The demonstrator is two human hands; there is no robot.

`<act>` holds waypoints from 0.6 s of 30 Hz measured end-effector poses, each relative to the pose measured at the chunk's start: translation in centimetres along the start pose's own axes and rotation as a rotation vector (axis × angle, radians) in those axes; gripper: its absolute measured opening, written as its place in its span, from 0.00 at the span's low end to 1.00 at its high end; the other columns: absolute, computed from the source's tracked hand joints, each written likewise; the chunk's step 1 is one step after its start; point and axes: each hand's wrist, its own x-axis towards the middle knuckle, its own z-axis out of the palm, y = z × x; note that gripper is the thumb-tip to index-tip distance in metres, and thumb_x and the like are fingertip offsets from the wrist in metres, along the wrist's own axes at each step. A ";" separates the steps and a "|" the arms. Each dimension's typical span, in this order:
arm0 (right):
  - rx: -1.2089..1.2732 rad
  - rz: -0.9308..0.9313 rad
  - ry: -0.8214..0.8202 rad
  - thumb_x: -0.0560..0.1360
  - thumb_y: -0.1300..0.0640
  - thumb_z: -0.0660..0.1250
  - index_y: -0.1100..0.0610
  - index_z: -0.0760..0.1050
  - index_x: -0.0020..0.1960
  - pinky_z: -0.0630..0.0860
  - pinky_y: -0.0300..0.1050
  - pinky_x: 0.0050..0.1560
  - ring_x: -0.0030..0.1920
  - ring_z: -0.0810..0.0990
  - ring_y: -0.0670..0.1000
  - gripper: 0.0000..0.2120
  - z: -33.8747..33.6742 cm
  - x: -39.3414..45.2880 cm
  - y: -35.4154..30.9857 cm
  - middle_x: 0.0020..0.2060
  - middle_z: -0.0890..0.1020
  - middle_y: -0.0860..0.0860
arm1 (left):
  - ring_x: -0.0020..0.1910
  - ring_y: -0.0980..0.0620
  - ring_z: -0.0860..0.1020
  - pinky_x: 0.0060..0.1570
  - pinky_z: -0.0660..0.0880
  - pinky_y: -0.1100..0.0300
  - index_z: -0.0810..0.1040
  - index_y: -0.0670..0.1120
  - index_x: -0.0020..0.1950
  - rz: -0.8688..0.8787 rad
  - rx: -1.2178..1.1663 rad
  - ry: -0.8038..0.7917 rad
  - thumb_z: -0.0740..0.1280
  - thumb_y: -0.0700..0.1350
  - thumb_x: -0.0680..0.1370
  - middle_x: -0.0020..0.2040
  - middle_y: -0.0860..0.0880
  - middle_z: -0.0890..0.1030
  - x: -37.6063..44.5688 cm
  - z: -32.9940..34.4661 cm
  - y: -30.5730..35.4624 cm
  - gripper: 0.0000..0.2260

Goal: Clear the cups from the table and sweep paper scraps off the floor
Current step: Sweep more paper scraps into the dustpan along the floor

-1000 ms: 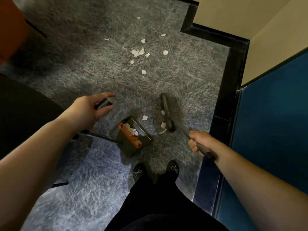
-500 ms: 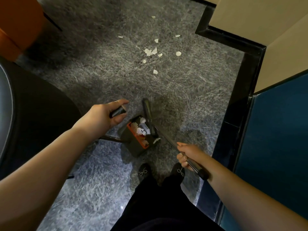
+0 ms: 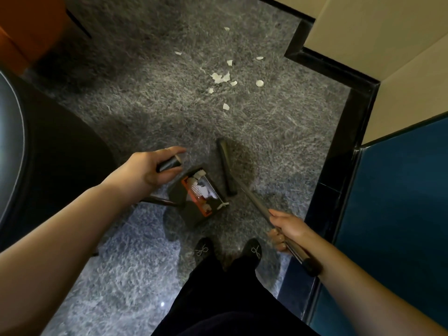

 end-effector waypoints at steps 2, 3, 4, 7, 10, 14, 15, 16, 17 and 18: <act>0.008 0.005 0.025 0.83 0.61 0.52 0.50 0.55 0.77 0.61 0.34 0.18 0.17 0.63 0.46 0.23 -0.4 0.3 0.1 0.22 0.67 0.52 | 0.51 0.78 0.72 0.49 0.62 0.85 0.73 0.68 0.64 0.018 0.018 0.013 0.72 0.50 0.76 0.55 0.64 0.78 -0.7 -0.4 -0.3 0.20; 0.013 0.010 0.039 0.83 0.61 0.52 0.50 0.55 0.77 0.61 0.34 0.17 0.17 0.64 0.46 0.23 -0.5 0.5 0.3 0.21 0.67 0.52 | 0.50 0.79 0.73 0.48 0.63 0.84 0.72 0.72 0.61 0.022 0.027 0.007 0.72 0.51 0.75 0.52 0.66 0.79 -0.9 -0.5 -0.3 0.20; 0.014 0.016 0.053 0.83 0.61 0.52 0.50 0.54 0.77 0.61 0.34 0.17 0.16 0.64 0.46 0.23 -0.6 0.8 0.5 0.21 0.67 0.52 | 0.48 0.77 0.74 0.47 0.66 0.83 0.71 0.76 0.58 0.021 0.038 -0.012 0.71 0.54 0.75 0.49 0.69 0.79 -1.0 -0.8 -0.2 0.20; 0.015 0.053 0.049 0.84 0.61 0.50 0.50 0.52 0.78 0.62 0.34 0.17 0.16 0.64 0.47 0.24 -0.4 1.8 1.5 0.20 0.67 0.53 | 0.45 0.72 0.77 0.43 0.69 0.80 0.69 0.77 0.60 0.014 0.083 -0.074 0.68 0.60 0.73 0.45 0.73 0.77 -0.7 -1.5 0.1 0.19; 0.072 0.096 -0.008 0.84 0.61 0.51 0.50 0.50 0.78 0.63 0.35 0.19 0.17 0.64 0.49 0.25 0.4 2.5 2.2 0.20 0.68 0.54 | 0.43 0.74 0.76 0.42 0.68 0.81 0.73 0.68 0.64 0.012 0.088 -0.082 0.70 0.55 0.75 0.43 0.72 0.78 -0.1 -1.7 -0.1 0.19; 0.080 0.118 -0.065 0.83 0.60 0.52 0.48 0.51 0.78 0.64 0.36 0.19 0.18 0.65 0.48 0.25 2.5 2.5 2.7 0.21 0.68 0.54 | 0.45 0.77 0.74 0.43 0.67 0.81 0.74 0.64 0.67 0.017 0.092 -0.089 0.70 0.53 0.76 0.47 0.69 0.77 -0.1 -1.5 0.1 0.19; 0.079 0.134 -0.087 0.83 0.60 0.52 0.48 0.51 0.78 0.64 0.36 0.19 0.18 0.65 0.48 0.25 3.0 2.4 2.6 0.22 0.68 0.54 | 0.45 0.76 0.75 0.43 0.67 0.80 0.73 0.64 0.67 0.012 0.093 -0.087 0.70 0.54 0.76 0.46 0.69 0.77 -0.2 -1.5 0.2 0.20; 0.080 0.146 -0.112 0.83 0.60 0.53 0.49 0.51 0.78 0.64 0.37 0.19 0.19 0.65 0.48 0.25 3.5 2.2 2.4 0.23 0.68 0.54 | 0.44 0.75 0.75 0.43 0.68 0.79 0.73 0.64 0.67 0.012 0.100 -0.080 0.69 0.56 0.76 0.45 0.69 0.77 -0.4 -1.6 0.3 0.20; 0.080 0.153 -0.136 0.83 0.60 0.53 0.49 0.51 0.78 0.64 0.37 0.19 0.19 0.65 0.48 0.25 3.8 1.9 2.1 0.23 0.68 0.54 | 0.44 0.75 0.76 0.43 0.69 0.77 0.73 0.65 0.67 0.019 0.109 -0.069 0.68 0.59 0.75 0.44 0.70 0.77 -0.6 -1.7 0.4 0.20; 0.078 0.154 -0.157 0.84 0.60 0.53 0.50 0.52 0.78 0.63 0.36 0.19 0.18 0.65 0.47 0.24 4.2 1.6 1.8 0.23 0.68 0.53 | 0.43 0.75 0.76 0.44 0.70 0.73 0.73 0.66 0.67 0.027 0.113 -0.061 0.66 0.62 0.73 0.44 0.71 0.77 -0.8 -1.9 0.5 0.22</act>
